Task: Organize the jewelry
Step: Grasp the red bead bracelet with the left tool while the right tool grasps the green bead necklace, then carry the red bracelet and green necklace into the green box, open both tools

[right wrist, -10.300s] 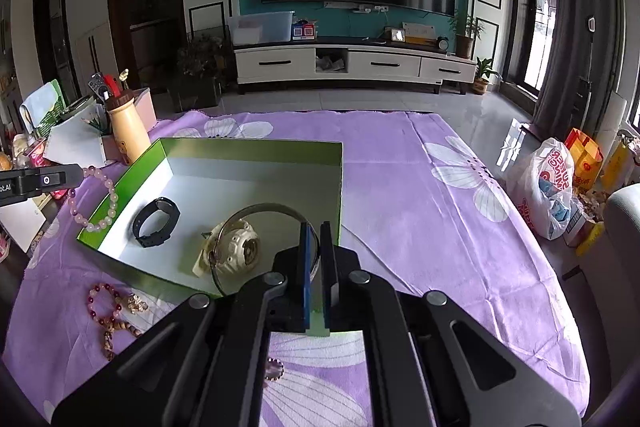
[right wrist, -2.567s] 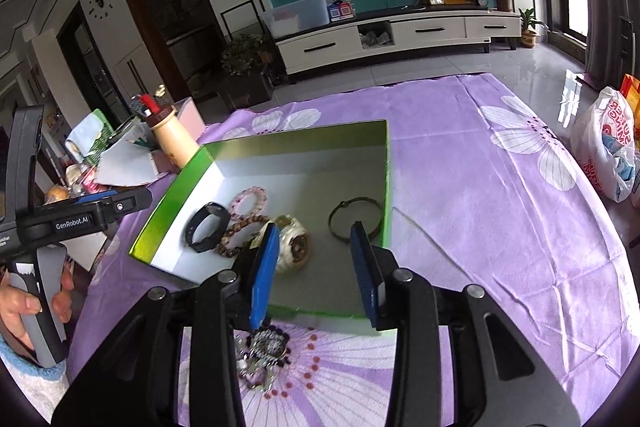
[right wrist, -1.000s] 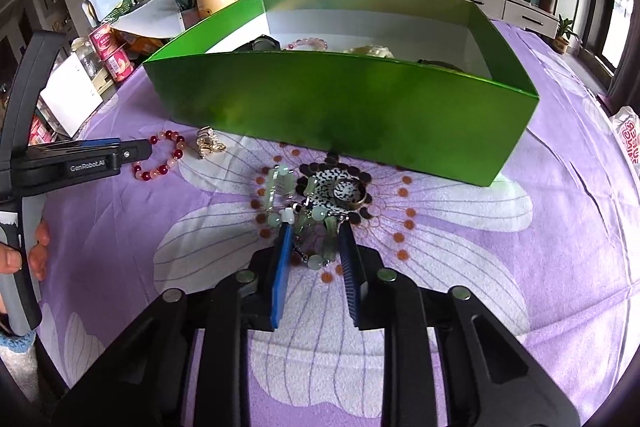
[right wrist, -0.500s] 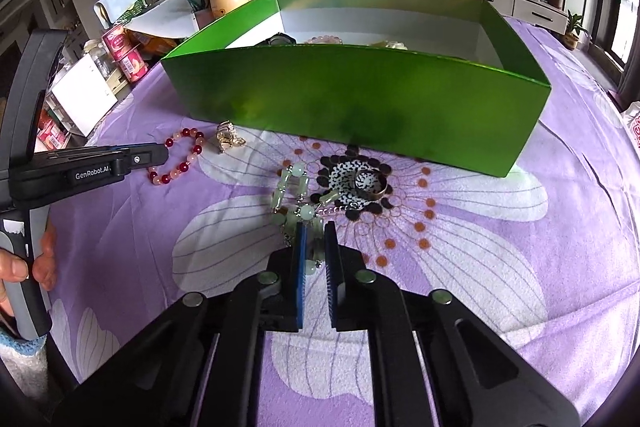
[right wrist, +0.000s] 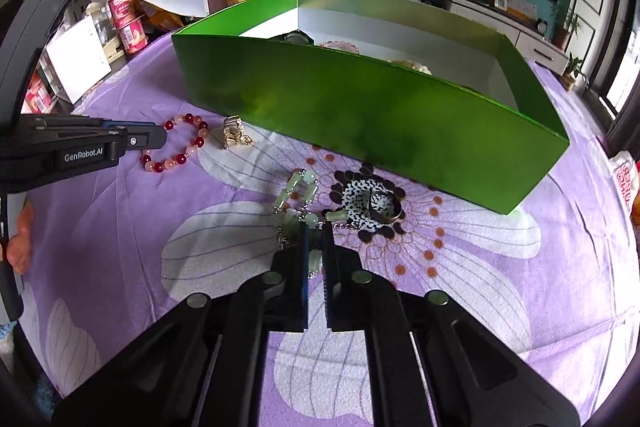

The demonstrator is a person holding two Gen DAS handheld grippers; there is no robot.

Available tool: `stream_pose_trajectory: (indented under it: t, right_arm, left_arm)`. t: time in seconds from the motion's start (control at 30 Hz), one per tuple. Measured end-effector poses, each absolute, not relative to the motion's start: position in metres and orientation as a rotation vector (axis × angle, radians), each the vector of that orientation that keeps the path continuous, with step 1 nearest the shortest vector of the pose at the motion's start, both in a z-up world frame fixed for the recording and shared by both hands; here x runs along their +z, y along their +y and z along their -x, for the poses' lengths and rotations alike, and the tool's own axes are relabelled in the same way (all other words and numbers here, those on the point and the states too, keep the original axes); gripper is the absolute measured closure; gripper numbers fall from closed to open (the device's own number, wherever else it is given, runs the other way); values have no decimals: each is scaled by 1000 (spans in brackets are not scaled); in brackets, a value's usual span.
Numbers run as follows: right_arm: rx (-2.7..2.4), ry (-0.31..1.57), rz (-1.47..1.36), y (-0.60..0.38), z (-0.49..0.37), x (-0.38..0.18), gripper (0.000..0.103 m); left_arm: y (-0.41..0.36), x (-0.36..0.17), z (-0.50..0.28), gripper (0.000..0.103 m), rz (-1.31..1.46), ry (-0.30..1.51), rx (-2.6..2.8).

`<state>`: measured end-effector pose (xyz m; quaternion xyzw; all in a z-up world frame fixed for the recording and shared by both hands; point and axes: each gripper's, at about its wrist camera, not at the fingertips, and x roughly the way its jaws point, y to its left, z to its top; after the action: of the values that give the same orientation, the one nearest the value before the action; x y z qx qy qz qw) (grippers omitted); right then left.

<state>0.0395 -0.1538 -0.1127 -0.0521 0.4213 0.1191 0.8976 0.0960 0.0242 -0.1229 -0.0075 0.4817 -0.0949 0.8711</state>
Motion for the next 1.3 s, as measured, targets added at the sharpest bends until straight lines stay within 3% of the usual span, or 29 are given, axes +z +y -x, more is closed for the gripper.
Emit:
stream_pose_trajectory:
  t: [0.73,1.3]
  right_arm:
    - [328,665,-139,-193,-22,-34,98]
    - [283,572,-180,-225,-53,10,98]
  left_arm:
    - [32,-46,-80,96,152,863,-312]
    - [8,6,-119,96,150,827,-387]
